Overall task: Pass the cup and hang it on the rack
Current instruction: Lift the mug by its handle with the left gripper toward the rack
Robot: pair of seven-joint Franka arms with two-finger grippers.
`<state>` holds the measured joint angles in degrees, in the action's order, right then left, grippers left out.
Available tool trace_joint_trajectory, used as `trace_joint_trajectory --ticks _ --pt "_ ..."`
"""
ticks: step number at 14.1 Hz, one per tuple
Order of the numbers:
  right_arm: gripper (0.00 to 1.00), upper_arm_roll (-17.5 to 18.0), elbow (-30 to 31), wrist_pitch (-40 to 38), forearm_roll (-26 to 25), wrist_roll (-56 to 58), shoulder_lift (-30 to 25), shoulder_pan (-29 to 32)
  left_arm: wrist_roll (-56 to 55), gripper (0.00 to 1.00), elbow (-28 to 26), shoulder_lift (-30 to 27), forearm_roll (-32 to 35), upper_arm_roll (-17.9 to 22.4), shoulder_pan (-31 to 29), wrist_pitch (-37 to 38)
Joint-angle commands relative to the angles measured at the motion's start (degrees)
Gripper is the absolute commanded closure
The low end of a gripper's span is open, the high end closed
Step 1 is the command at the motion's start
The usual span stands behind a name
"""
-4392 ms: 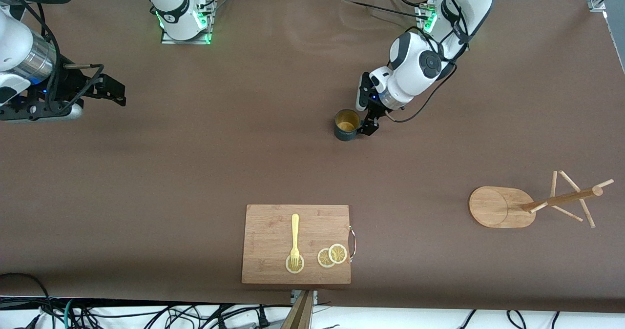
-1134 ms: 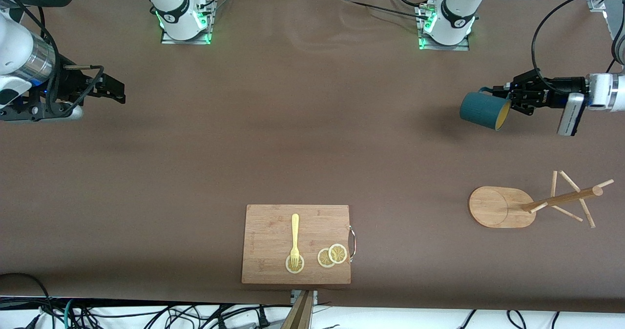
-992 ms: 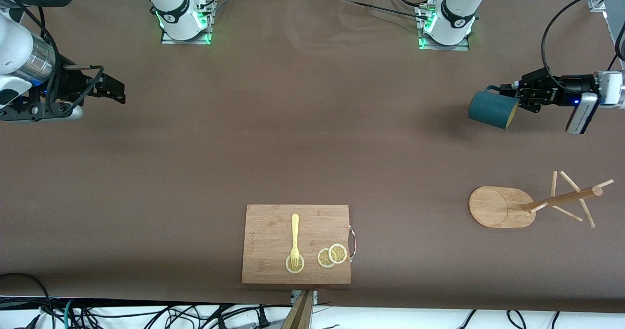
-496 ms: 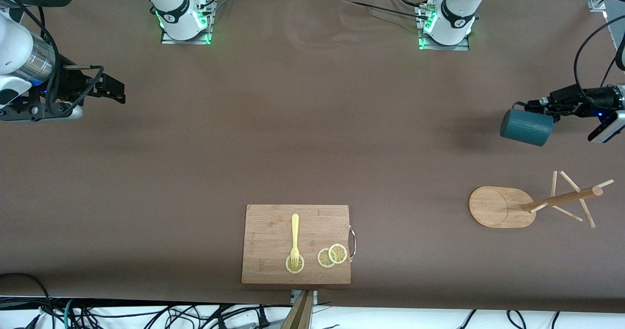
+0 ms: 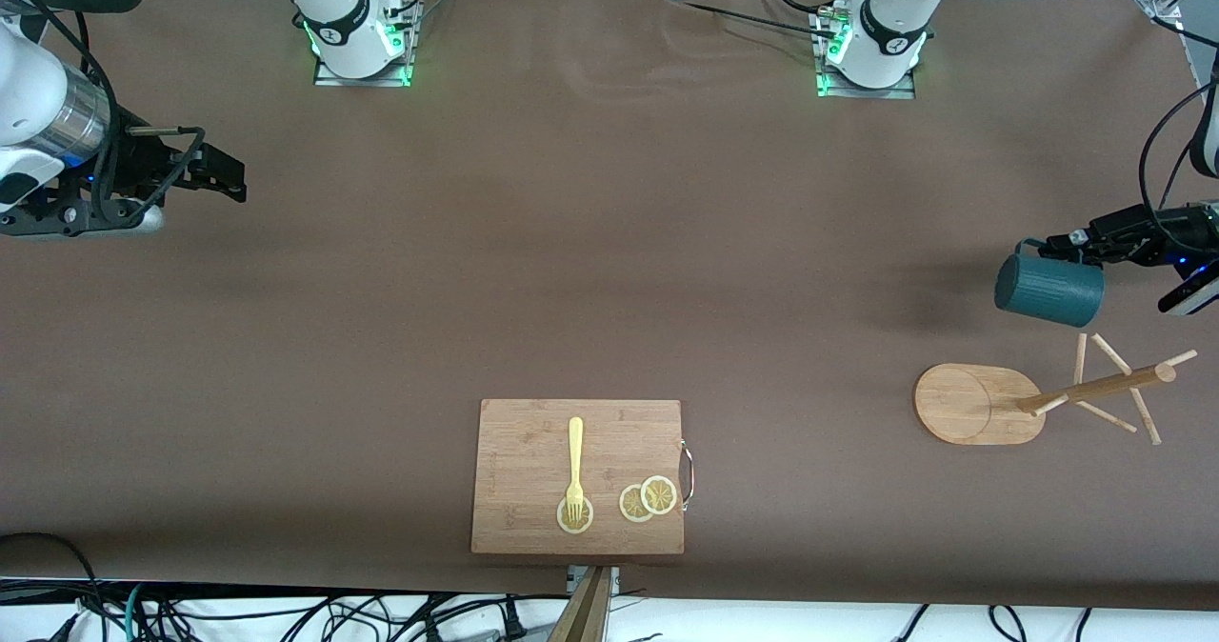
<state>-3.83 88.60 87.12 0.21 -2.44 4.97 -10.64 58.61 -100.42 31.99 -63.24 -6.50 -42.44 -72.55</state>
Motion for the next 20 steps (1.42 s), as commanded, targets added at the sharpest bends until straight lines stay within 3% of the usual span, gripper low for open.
trace_joint_trajectory --ticks 1,10,20 --pt "0.0 0.5 -1.1 0.0 -0.4 -0.5 0.2 -0.1 -0.7 1.0 3.7 3.3 -2.9 -0.1 0.5 0.8" --pt "0.0 0.4 -1.3 -0.5 0.1 -0.6 -0.1 -1.4 -0.3 1.0 9.4 10.8 -5.7 -0.1 -0.3 0.5" --pt "0.0 0.7 -1.3 -0.4 -0.5 0.1 0.0 -1.8 0.8 1.0 9.4 12.5 -6.5 -0.1 -2.3 6.3"
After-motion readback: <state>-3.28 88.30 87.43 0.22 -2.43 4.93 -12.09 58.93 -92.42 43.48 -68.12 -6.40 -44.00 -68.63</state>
